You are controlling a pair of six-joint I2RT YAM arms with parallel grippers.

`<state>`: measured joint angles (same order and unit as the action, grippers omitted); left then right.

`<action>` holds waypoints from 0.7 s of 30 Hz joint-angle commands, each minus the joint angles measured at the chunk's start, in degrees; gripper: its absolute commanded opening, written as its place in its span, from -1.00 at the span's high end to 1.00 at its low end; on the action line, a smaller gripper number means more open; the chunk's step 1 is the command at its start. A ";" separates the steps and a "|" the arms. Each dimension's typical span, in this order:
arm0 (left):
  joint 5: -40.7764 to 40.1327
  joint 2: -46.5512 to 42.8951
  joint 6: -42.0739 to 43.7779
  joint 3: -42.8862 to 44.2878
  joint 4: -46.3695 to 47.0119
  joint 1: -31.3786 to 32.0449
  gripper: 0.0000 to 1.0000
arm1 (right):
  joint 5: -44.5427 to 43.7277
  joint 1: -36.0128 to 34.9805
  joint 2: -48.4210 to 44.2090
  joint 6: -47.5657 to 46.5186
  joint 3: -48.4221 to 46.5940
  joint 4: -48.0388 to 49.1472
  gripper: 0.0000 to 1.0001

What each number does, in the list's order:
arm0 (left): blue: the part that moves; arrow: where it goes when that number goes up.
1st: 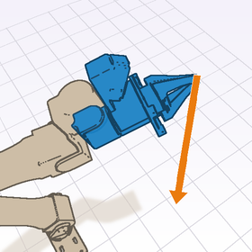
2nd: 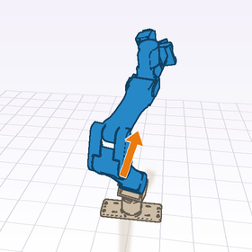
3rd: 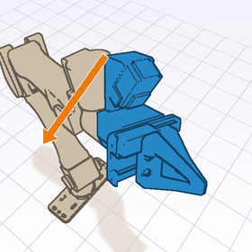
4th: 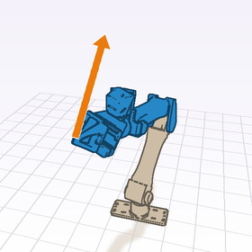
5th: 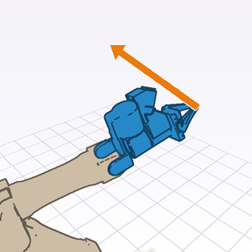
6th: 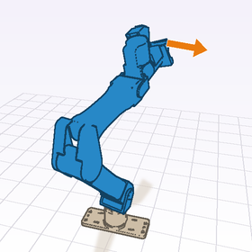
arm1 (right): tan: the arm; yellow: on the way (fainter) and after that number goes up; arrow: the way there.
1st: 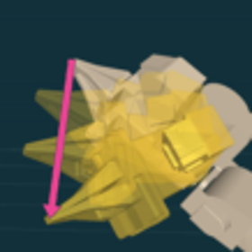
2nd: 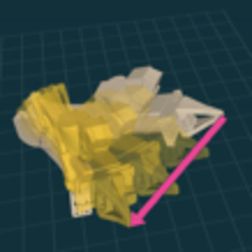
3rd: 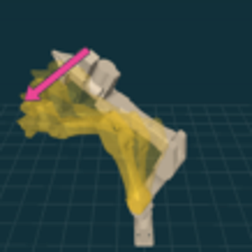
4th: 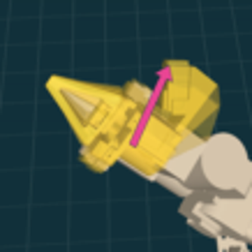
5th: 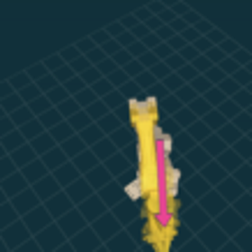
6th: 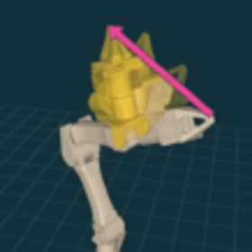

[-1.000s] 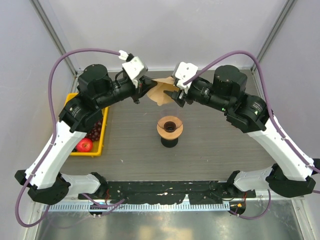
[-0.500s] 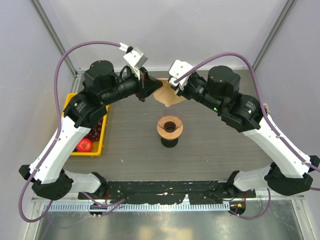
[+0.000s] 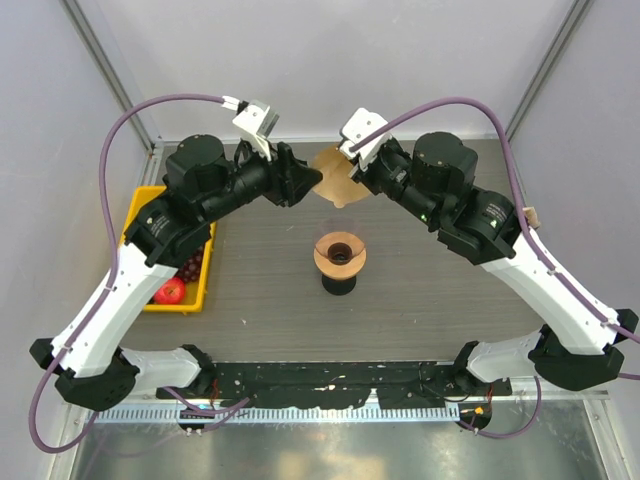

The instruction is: Place the coffee filter in the dripper

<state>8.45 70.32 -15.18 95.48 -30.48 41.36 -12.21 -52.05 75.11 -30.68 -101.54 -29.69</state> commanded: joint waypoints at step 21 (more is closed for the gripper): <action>2.27 3.93 3.65 11.20 -16.60 0.21 1.00 | 4.64 -1.21 -2.60 10.72 0.02 -2.82 -0.62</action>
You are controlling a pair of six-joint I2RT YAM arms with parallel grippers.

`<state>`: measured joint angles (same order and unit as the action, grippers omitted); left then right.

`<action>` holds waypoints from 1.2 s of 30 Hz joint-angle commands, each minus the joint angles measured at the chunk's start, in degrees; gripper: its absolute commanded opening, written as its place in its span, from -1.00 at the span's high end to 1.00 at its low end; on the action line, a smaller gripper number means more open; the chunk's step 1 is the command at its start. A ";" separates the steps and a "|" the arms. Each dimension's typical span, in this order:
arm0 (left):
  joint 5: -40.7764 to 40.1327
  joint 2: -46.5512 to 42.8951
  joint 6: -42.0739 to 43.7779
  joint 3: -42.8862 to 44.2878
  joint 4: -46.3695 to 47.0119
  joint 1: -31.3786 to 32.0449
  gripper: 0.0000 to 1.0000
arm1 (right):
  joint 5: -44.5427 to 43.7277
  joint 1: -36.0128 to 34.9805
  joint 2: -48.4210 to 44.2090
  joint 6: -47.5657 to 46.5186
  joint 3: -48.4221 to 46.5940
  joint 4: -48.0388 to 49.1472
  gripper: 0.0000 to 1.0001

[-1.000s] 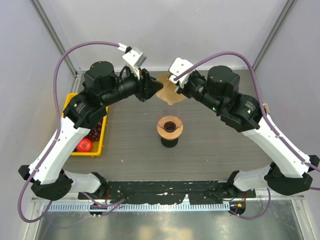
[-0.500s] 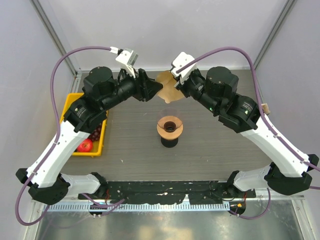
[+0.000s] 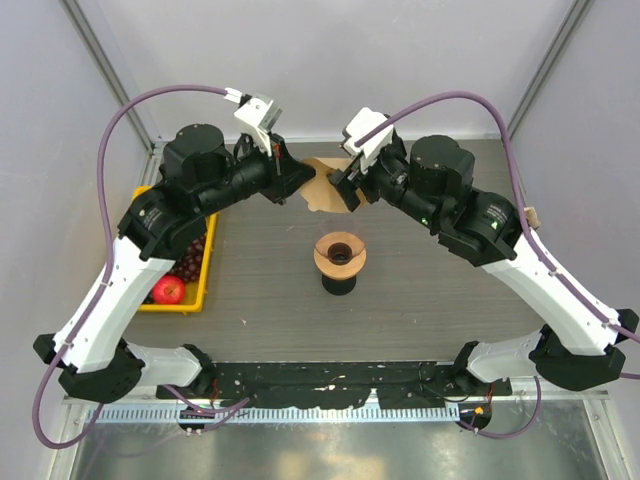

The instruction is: Place the coffee filter in the dripper

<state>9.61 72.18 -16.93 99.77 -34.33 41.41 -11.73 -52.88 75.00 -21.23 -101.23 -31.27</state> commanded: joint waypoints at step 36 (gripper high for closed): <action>11.13 28.71 14.38 23.63 -41.52 -2.03 1.00 | 24.91 23.00 -11.10 18.25 6.22 -9.51 -0.92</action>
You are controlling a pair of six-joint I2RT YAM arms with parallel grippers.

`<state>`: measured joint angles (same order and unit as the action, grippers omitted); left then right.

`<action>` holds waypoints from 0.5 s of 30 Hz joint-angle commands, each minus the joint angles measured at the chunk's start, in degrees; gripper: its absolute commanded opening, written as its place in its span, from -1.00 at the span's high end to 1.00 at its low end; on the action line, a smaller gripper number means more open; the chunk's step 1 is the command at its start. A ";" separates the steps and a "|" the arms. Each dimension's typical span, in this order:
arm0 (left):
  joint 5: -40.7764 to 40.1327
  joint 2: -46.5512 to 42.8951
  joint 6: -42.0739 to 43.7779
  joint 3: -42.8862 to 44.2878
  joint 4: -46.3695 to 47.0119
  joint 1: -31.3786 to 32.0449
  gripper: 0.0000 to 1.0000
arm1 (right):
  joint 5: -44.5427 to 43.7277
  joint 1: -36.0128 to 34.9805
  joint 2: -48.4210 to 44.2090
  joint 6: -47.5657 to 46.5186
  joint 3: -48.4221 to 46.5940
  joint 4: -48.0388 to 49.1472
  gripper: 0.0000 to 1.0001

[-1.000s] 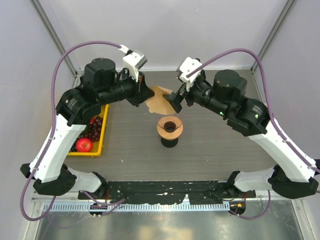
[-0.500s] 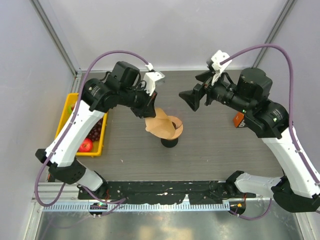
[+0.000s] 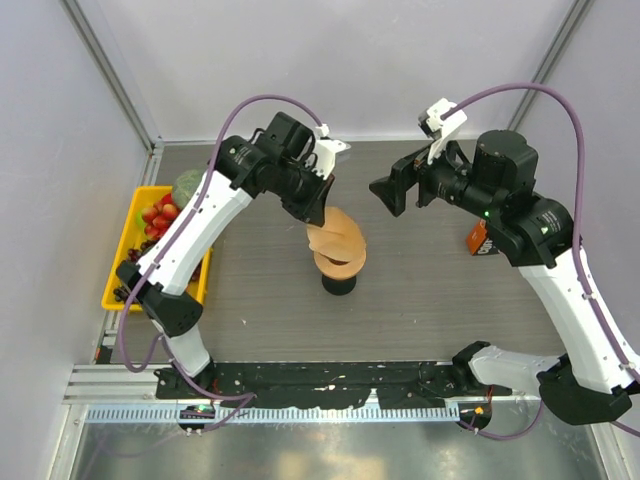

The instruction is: Place the coffee filter in the dripper

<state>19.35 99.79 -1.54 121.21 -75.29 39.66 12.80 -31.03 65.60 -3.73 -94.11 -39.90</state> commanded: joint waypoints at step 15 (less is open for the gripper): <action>22.89 -4.23 -9.43 -1.05 11.00 -13.01 -0.50 | 7.13 2.11 2.41 -9.89 -1.96 -9.57 -0.93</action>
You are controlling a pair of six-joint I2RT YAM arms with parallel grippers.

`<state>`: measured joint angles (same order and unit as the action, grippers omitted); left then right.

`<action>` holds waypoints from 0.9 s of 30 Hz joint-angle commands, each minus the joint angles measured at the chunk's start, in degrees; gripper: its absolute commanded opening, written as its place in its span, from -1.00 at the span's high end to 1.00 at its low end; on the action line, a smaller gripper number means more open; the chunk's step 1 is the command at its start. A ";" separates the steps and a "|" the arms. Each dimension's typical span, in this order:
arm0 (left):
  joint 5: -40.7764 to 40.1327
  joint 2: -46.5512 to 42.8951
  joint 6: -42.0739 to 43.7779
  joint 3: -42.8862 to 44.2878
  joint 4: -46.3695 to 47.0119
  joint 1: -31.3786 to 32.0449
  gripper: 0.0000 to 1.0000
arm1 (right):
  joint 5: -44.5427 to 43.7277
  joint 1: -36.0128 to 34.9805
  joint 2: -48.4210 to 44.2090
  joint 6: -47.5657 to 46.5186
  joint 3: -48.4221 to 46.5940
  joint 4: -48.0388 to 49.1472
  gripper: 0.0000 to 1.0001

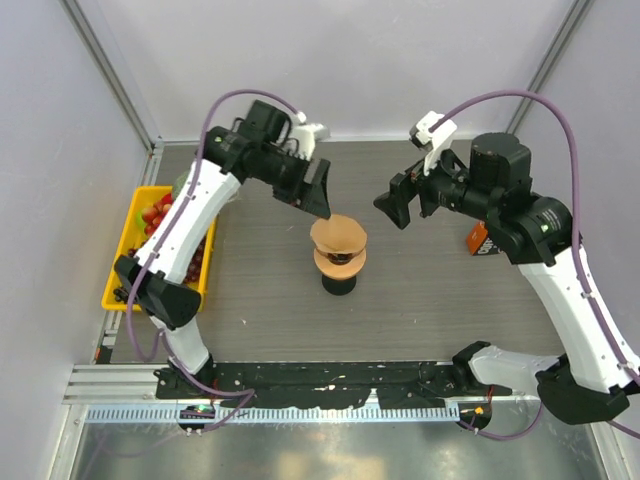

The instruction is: Place the coffee filter in the dripper

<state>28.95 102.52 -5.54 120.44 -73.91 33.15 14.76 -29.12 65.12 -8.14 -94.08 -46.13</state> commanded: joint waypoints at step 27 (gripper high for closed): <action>13.06 -35.19 -19.95 -34.92 42.27 -22.60 -0.41 | -0.35 -15.00 23.65 -24.02 0.20 -6.44 0.84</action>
<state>42.11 69.73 -25.12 85.08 -34.79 11.09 15.22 -43.13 89.19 -29.21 -96.90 -55.18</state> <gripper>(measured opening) 0.705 0.090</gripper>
